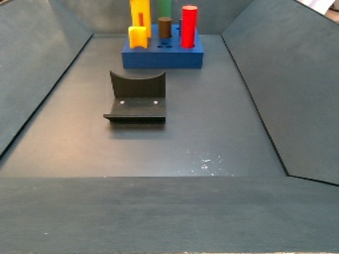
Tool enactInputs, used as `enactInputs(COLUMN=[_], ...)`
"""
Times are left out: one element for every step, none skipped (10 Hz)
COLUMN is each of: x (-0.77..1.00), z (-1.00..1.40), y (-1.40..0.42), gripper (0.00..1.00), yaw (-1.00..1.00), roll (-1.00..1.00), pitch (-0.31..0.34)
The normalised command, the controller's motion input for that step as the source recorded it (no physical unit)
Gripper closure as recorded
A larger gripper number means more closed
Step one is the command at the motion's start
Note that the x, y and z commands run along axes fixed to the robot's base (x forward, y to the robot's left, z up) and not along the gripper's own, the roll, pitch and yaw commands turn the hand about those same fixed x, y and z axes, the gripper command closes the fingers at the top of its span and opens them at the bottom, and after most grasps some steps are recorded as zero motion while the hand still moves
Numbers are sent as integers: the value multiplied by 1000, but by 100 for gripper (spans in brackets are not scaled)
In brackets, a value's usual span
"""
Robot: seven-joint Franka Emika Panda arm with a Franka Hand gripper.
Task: Pick up the double-square object. Move up. Rotate the double-square object. Place the double-square object on the fixture. Regrasp the double-square object. Move to above the board. Insert the double-square object.
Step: Insert the double-square object.
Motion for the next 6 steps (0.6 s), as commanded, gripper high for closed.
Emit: enactInputs(x=[560, 571, 183, 183, 0, 0], z=[-577, -934, -951, -643, 0, 0], y=[0, 0, -103, 0, 0, 0], gripper=[100, 100, 100, 100, 100, 100], yaw=[-300, -189, -203, -183, 0, 0], roll=[0, 0, 66, 0, 0, 0], pitch=[9, 0, -37, -26, -4, 0])
